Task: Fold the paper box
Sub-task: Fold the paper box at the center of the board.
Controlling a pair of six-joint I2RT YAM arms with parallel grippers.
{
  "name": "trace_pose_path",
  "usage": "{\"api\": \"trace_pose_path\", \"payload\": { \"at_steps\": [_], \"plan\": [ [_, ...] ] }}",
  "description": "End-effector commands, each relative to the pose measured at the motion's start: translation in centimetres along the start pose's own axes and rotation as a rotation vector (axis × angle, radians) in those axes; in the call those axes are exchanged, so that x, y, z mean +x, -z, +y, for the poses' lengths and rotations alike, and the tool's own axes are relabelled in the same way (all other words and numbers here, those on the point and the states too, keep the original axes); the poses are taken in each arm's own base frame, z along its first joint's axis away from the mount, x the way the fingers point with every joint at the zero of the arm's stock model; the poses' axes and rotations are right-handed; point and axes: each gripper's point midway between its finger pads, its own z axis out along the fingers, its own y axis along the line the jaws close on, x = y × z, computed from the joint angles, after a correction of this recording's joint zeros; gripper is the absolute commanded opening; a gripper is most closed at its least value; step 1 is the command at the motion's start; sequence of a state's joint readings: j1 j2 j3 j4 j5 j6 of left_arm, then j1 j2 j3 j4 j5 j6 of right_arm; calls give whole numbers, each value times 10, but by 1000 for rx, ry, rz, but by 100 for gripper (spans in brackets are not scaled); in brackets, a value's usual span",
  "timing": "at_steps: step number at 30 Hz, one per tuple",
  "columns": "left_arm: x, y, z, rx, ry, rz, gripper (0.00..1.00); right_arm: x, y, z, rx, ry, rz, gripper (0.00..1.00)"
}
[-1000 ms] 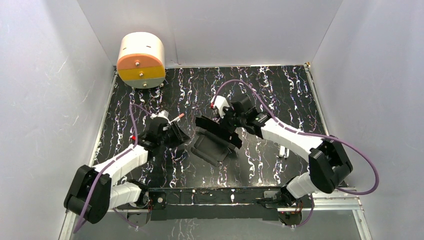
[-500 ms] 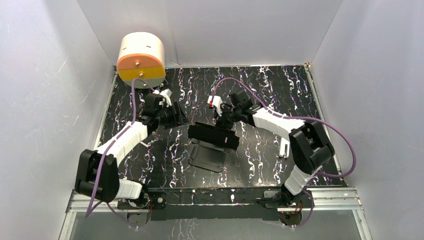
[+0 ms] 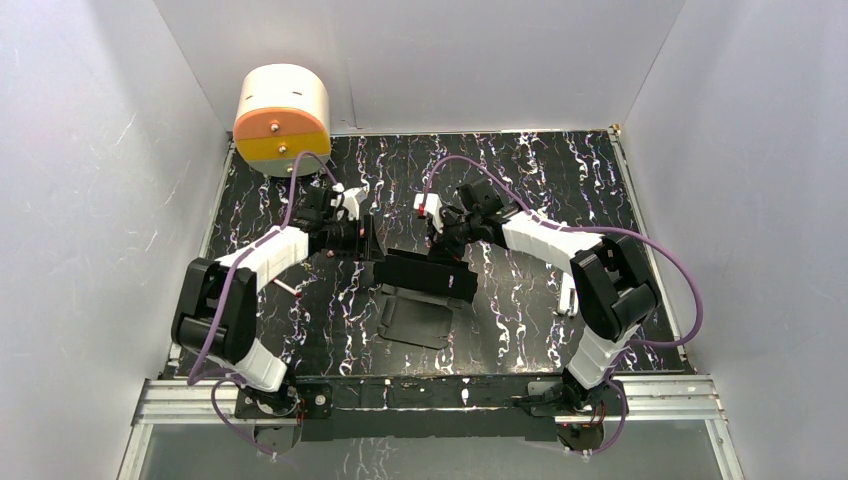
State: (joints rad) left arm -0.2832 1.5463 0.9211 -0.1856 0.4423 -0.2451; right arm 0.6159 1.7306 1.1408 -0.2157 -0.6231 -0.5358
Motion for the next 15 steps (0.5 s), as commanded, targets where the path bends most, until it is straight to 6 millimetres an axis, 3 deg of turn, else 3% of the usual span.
{"api": "trace_pose_path", "payload": {
  "at_steps": [1, 7, 15],
  "plan": [
    [0, 0, -20, 139, -47, 36, 57, -18, 4, 4, -25, 43, -49, 5],
    [7, -2, -32, 234, -43, 63, 51, -21, 9, 6, -10, 42, -57, 6],
    [10, -6, -32, 242, -37, 80, 24, -27, 14, 8, 2, 30, -85, 7]
  ]
}}
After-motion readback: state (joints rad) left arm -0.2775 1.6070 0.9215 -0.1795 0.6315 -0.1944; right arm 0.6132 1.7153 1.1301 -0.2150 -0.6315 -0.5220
